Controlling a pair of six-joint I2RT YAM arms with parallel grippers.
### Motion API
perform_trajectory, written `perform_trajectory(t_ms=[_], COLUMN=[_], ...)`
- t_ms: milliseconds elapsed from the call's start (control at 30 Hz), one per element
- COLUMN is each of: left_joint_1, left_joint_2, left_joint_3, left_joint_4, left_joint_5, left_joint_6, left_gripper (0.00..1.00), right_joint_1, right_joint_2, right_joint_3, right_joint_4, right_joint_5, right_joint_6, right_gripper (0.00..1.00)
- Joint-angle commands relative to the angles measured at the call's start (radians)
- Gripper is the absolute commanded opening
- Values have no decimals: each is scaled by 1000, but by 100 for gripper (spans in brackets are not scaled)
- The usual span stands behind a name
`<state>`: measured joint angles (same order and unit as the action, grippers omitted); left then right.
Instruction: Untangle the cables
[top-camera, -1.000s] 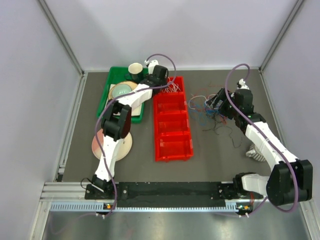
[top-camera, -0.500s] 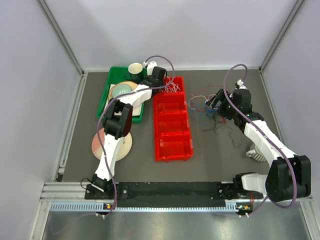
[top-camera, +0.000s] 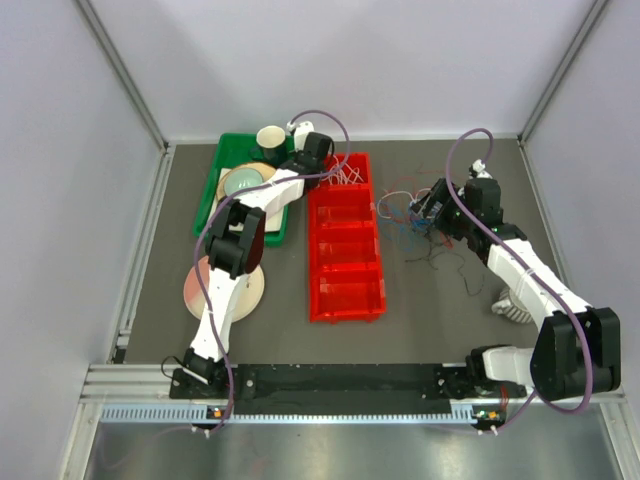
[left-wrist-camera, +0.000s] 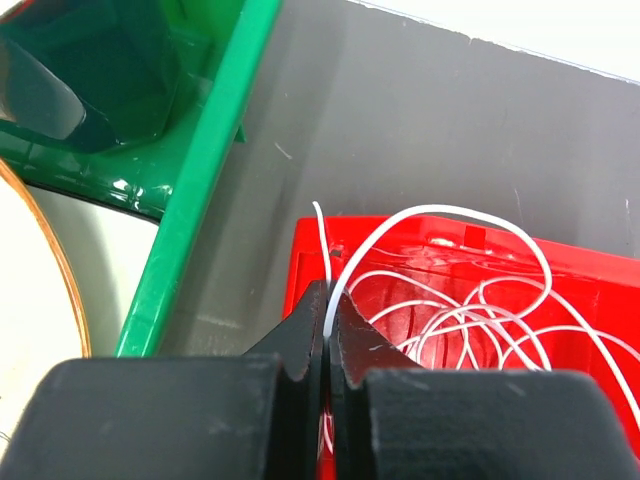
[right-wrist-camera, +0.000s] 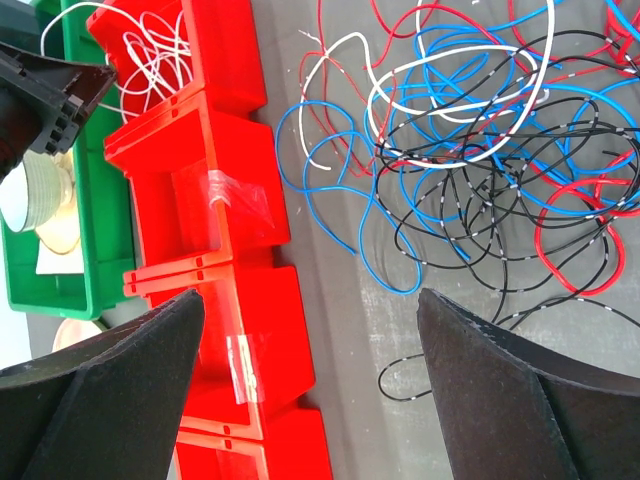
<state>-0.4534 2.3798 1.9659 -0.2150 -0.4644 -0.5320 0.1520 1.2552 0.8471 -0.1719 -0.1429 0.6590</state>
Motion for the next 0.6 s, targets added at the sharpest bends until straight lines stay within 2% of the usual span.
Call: perform_trajectory(t_ms=[0,267,467,567], left_joint_1=[1,-31,-76,-79], left_joint_2=[-63,-129,-142,-117], left_joint_3=[-16,-67,-70,-41], left_joint_4=[29,86,137,131], left_joint_5=[-29,-20,46,116], left_joint_6=[27,113,179,164], left_gripper=[0,0,0,0], right_joint_1=[-9,-8,-5,-2], right_joint_2=[9,21,24,23], right_joint_3=[50,52,50,49], right_joint_4=[32,35,37,37], right_joint_5=[-14,-20,-21,-21], right_joint_6=[8,17,19,19], right_gripper=[86,86,86,86])
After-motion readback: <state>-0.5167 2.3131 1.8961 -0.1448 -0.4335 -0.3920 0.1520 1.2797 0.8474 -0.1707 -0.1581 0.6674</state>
